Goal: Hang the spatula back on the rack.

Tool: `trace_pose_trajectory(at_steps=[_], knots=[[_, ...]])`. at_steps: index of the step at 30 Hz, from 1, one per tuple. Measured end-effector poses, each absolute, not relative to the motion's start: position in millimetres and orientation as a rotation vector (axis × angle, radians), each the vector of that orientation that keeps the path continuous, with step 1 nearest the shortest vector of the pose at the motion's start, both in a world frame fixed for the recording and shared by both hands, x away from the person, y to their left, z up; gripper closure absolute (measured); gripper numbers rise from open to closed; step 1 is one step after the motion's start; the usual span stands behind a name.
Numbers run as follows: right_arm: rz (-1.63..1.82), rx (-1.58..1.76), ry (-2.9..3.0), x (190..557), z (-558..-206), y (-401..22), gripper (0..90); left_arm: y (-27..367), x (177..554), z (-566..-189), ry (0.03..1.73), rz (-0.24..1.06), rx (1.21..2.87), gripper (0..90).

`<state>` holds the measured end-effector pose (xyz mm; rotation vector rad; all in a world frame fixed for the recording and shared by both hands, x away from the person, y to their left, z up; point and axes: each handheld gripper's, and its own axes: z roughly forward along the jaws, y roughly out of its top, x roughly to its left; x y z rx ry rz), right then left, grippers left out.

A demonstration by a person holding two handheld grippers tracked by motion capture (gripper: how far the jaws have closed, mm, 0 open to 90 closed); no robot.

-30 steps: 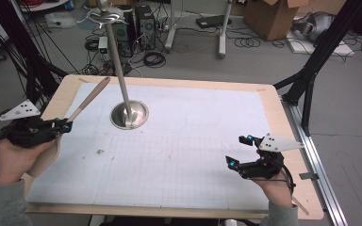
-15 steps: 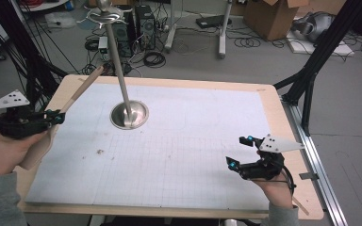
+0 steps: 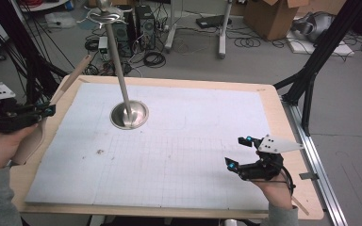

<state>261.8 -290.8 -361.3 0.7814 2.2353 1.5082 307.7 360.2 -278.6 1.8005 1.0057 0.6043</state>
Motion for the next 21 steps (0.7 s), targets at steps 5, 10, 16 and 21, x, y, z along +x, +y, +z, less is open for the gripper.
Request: trace_pose_trajectory(at_steps=[5,10,16,21], knots=[[1.509,0.775,2.23,261.0,-359.9,-290.4,12.7,361.6,308.0,-272.7,1.008,0.616,1.797,78.0],[1.508,0.766,2.24,260.2,-359.1,-288.6,12.7,363.7,309.2,-264.6,1.001,0.633,1.794,78.0],[1.503,0.78,2.241,262.1,-361.0,-289.6,12.7,363.5,311.7,-260.2,0.997,0.62,1.787,78.0],[1.501,0.787,2.243,264.0,-363.1,-290.5,12.7,365.1,313.9,-254.3,1.003,0.628,1.786,78.0]])
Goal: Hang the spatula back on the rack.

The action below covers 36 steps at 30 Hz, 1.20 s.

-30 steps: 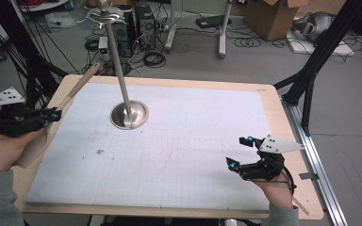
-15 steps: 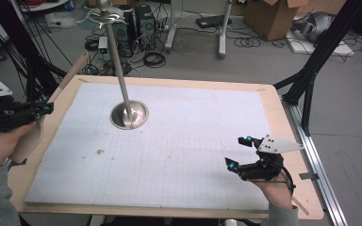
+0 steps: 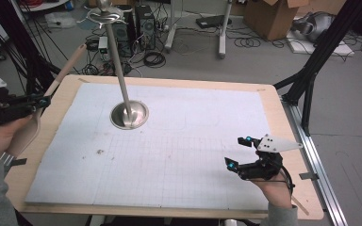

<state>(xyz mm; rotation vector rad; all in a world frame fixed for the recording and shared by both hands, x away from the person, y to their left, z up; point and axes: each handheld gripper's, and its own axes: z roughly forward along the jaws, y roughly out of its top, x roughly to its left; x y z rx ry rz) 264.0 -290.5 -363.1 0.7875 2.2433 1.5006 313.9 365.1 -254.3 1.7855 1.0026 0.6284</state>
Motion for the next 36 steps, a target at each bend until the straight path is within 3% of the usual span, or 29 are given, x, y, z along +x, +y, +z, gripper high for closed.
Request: trace_pose_trajectory(at_steps=[20,36], knots=[[1.507,0.812,2.25,267.7,-367.6,-294.4,12.7,369.1,307.1,-218.0,0.976,0.689,1.757,78.0],[1.504,0.824,2.25,268.1,-368.7,-295.4,12.7,371.1,304.6,-202.8,0.95,0.657,1.704,78.0]])
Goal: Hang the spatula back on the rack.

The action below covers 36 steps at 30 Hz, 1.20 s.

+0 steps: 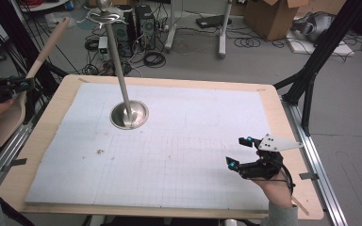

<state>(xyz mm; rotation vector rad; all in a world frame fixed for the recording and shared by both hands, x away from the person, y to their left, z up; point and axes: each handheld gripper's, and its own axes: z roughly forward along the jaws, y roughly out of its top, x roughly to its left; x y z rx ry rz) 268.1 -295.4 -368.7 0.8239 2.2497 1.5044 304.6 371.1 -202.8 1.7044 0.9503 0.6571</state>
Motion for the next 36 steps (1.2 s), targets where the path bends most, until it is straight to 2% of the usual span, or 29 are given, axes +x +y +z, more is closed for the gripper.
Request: trace_pose_trajectory(at_steps=[36], knots=[[1.498,0.822,2.249,266.8,-367.6,-296.2,12.7,361.2,304.7,-203.2,0.899,0.605,1.687,77.9]])
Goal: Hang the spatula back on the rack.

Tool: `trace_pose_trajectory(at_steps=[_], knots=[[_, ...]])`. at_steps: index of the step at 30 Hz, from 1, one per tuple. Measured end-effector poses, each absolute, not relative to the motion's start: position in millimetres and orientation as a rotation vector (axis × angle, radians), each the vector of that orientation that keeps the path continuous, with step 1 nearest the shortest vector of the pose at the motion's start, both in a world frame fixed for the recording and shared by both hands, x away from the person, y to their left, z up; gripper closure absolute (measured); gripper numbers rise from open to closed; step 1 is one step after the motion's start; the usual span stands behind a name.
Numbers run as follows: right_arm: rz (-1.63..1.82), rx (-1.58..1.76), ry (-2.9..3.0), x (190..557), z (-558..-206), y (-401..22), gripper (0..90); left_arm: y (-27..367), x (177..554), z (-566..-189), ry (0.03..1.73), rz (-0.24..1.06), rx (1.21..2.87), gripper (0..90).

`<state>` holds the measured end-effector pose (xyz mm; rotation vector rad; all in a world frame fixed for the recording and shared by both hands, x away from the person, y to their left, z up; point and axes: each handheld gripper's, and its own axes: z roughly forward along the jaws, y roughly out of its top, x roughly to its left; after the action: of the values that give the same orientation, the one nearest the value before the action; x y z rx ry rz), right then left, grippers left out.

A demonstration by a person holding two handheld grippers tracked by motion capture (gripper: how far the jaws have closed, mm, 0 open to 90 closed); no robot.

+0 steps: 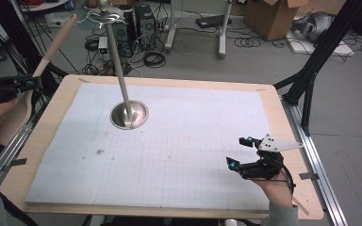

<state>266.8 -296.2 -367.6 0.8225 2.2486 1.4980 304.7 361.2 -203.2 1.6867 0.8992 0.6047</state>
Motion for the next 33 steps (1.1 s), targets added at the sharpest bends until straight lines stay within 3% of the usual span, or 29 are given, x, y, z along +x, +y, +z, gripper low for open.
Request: trace_pose_trajectory(at_steps=[33], knots=[[1.459,0.81,2.267,268.1,-369.3,-291.8,13.0,354.3,313.5,-219.4,0.885,0.552,1.685,77.9]])
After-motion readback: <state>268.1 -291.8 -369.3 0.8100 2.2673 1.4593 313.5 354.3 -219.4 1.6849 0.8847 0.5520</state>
